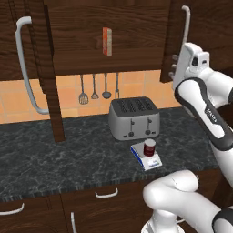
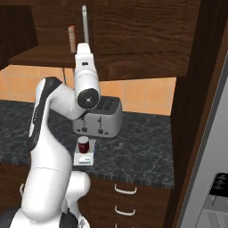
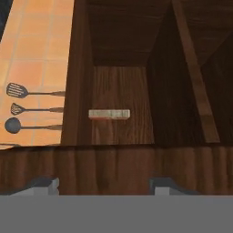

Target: Pick the canned food and place it on the digital scale for weighing, and close the cabinet.

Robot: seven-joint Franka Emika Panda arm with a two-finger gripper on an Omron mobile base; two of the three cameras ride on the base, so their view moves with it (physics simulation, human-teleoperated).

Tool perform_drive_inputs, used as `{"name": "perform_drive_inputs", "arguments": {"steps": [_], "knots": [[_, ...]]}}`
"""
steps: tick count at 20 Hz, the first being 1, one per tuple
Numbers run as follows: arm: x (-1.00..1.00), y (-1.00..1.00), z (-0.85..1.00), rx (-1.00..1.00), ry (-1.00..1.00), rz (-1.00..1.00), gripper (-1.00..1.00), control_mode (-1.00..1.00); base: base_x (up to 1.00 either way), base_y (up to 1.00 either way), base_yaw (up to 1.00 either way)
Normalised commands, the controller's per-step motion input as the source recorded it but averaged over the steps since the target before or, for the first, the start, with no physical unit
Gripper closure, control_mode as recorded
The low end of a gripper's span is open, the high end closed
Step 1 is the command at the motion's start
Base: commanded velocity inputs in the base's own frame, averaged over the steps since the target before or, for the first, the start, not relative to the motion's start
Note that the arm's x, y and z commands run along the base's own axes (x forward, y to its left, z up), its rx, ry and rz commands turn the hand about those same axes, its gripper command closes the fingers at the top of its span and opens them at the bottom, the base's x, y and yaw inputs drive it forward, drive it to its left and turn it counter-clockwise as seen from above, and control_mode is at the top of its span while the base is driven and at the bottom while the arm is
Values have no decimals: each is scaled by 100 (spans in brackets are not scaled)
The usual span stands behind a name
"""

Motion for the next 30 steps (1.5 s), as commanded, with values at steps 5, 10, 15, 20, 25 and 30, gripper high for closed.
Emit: {"name": "perform_drive_inputs", "arguments": {"steps": [5,10,15,20,25,30], "knots": [[100,0,0,2,13,-1,-100,-100,0,0,0],[90,-25,0,9,7,0,-100,-100,0,0,0],[73,-39,13,14,1,0,-100,-100,0,0,0],[36,-7,10,4,4,-2,-100,-100,0,0,0],[-94,13,4,15,-21,0,-100,-100,0,0,0],[-100,0,41,9,-27,0,-100,-100,0,0,0]]}}
